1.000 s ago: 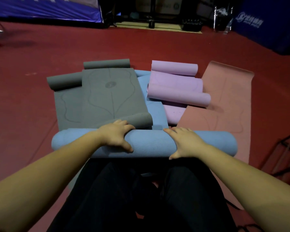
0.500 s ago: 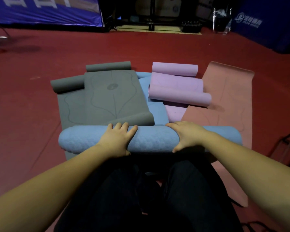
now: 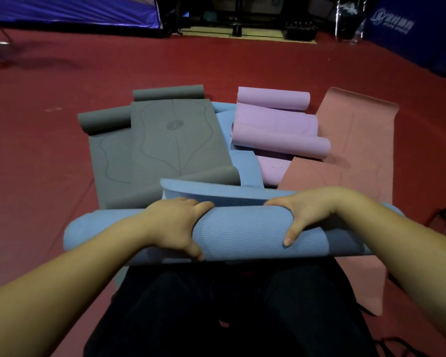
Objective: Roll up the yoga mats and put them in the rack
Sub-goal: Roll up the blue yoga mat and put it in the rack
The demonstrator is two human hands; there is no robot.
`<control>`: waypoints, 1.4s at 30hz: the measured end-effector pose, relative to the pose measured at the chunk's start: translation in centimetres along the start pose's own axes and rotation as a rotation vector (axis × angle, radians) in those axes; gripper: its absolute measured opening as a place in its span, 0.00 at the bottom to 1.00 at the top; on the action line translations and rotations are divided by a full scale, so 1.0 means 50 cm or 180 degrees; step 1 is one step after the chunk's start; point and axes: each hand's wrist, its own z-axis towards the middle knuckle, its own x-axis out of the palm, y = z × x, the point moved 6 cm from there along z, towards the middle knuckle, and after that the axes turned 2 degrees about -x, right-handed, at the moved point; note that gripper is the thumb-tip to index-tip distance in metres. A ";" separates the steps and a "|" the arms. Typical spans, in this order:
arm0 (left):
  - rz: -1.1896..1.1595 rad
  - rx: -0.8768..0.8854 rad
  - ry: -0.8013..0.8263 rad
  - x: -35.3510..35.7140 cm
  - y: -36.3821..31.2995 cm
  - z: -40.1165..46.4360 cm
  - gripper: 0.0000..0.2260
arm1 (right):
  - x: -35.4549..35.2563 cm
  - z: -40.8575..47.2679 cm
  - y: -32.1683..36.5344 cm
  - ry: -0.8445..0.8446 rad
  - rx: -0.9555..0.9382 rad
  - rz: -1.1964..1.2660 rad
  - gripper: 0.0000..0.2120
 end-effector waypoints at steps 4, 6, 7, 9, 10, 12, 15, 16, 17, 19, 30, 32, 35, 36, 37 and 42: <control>-0.0698 -0.0055 0.0512 0.021 0.030 0.043 0.37 | -0.003 0.010 -0.002 -0.0047 0.0095 0.0109 0.44; -0.1058 -0.0133 0.0877 0.023 0.048 0.060 0.38 | -0.015 0.001 -0.002 -0.0356 0.0071 -0.0009 0.42; -0.1213 -0.0171 0.1046 0.026 0.057 0.069 0.40 | -0.017 -0.004 -0.001 -0.0540 0.0017 -0.0137 0.41; -0.1541 -0.0216 0.1292 0.033 0.071 0.086 0.39 | -0.005 -0.015 0.004 -0.0889 -0.0036 -0.0422 0.42; -0.1715 -0.0228 0.1370 0.035 0.076 0.096 0.37 | 0.008 -0.021 0.008 -0.1040 0.0012 -0.0609 0.45; -0.1959 -0.0268 0.1481 0.034 0.080 0.112 0.36 | 0.038 -0.028 0.020 -0.1311 0.0204 -0.1109 0.53; -0.2077 -0.0355 0.1645 0.037 0.083 0.131 0.36 | 0.060 -0.020 0.023 -0.1513 0.0410 -0.1423 0.60; -0.2149 -0.0375 0.1702 0.040 0.084 0.135 0.36 | 0.059 -0.015 0.016 -0.1520 0.0423 -0.1427 0.61; -0.2228 -0.0379 0.1749 0.042 0.085 0.136 0.36 | 0.055 -0.012 0.010 -0.1522 0.0395 -0.1436 0.61; -0.2263 -0.0368 0.1697 0.041 0.086 0.132 0.32 | 0.046 -0.003 0.003 -0.1522 0.0314 -0.1414 0.59; 0.0846 -0.0082 -0.1116 0.085 0.006 0.033 0.51 | -0.004 0.054 -0.023 -0.1024 0.0040 -0.0584 0.54; 0.1060 -0.0360 -0.0972 0.106 0.005 0.040 0.58 | -0.010 0.060 -0.017 -0.0921 0.0031 -0.0485 0.52; 0.1115 -0.0406 -0.1053 0.085 0.009 0.051 0.51 | -0.020 0.060 -0.012 -0.0747 0.0095 -0.0292 0.52; 0.1136 -0.0368 -0.1068 0.075 0.008 0.054 0.49 | -0.025 0.058 -0.011 -0.0693 0.0112 -0.0242 0.52; 0.1154 -0.0342 -0.1088 0.067 0.006 0.054 0.47 | -0.028 0.055 -0.011 -0.0661 0.0118 -0.0198 0.53; 0.1097 -0.0235 -0.1188 0.036 -0.006 0.033 0.45 | -0.035 0.021 -0.002 -0.0541 0.0150 -0.0140 0.51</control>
